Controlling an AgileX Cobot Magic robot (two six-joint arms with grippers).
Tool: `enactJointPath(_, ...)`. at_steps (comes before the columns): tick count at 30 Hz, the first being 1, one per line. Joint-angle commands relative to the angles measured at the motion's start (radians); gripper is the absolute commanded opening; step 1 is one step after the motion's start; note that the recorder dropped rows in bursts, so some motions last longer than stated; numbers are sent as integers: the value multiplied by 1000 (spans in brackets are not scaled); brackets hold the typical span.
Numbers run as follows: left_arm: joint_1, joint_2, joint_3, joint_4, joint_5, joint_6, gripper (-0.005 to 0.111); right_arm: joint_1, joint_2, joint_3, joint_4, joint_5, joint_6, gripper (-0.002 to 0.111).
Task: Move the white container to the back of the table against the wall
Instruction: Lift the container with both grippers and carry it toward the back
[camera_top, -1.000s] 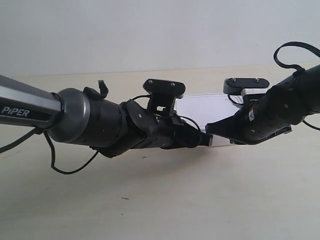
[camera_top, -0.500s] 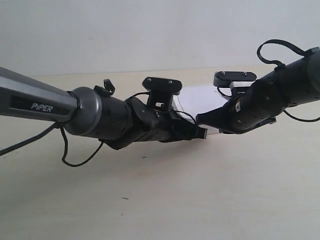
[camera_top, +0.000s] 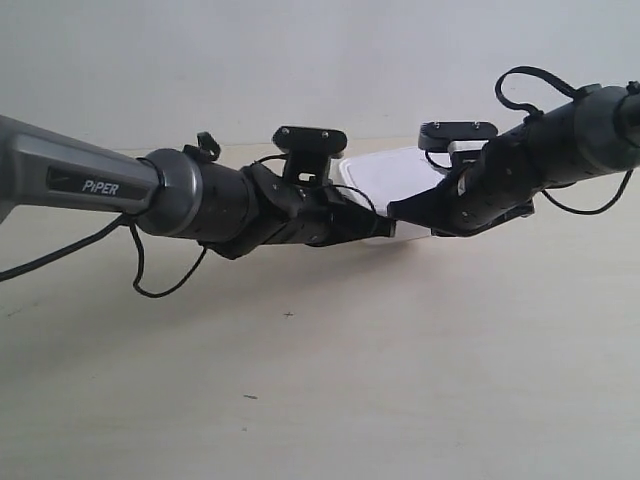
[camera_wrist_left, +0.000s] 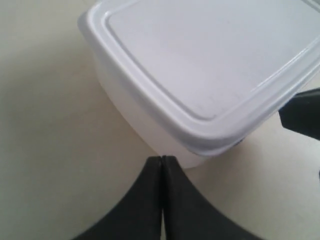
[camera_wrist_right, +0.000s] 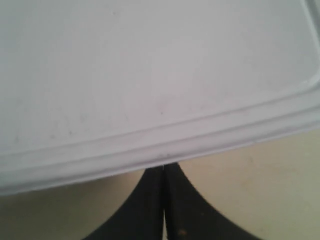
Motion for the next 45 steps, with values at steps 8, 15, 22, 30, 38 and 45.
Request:
enactJointPath(8, 9, 78, -94, 4, 9, 33, 0, -6, 63, -125, -8, 32, -30, 0)
enactJointPath(15, 30, 80, -139, 4, -4, 55, 0, -6, 106, -194, -1, 38, -37, 0)
enactJointPath(22, 79, 80, -148, 4, 8, 62, 0, -6, 153, -255, 1, 47, -37, 0)
enactJointPath(30, 118, 80, -148, 4, 3, 83, 0, -6, 184, -302, 4, 26, -37, 0)
enactJointPath(38, 130, 80, -148, 4, -1, 113, 0, -6, 229, -398, 94, 63, -106, 0)
enactJointPath(45, 130, 80, -148, 10, -15, 137, 0, -6, 275, -471, 98, 70, -106, 0)
